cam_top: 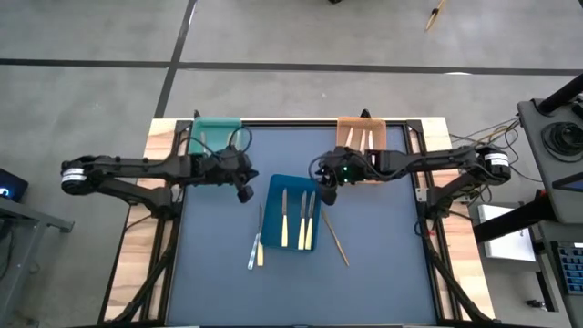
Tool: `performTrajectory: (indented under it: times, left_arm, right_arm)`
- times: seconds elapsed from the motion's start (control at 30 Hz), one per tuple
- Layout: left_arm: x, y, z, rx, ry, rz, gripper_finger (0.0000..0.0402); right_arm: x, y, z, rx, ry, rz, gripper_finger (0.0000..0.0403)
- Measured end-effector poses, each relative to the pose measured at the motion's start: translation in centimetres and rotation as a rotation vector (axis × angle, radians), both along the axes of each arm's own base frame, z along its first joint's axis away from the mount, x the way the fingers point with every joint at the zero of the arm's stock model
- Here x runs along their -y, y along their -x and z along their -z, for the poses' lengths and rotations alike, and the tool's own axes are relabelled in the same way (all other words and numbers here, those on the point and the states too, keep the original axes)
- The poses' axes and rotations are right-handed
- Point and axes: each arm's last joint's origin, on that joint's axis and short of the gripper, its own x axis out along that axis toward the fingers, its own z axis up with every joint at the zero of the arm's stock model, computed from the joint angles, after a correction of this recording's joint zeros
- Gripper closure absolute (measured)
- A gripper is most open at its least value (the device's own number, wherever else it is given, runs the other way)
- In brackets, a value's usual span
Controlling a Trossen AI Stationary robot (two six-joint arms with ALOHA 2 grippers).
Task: Sort silverware by color (type)
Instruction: Put the blue and white knife into the orange bin
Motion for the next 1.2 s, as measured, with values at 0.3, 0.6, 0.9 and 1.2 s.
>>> performTrajectory:
  times: [0.3, 0.6, 0.9, 1.2]
  left_arm:
    - [2.6, -0.1, 0.3, -0.010, 0.080, 0.049, 0.0401]
    - [5.8, 0.1, 0.6, -0.033, 0.175, 0.102, 0.0401]
    - [8.6, 0.6, 0.8, -0.034, 0.261, 0.142, 0.0401]
    - [10.8, 1.1, 0.8, -0.034, 0.321, 0.184, 0.0401]
  right_arm:
    - [-3.0, 0.2, 0.6, -0.063, -0.097, -0.016, 0.0282]
    - [-7.0, 0.9, 1.1, -0.134, -0.183, -0.051, 0.0282]
    - [-10.4, 1.4, 1.1, -0.139, -0.247, -0.093, 0.0282]
    - [-12.8, 2.0, 1.1, -0.148, -0.308, -0.107, 0.0282]
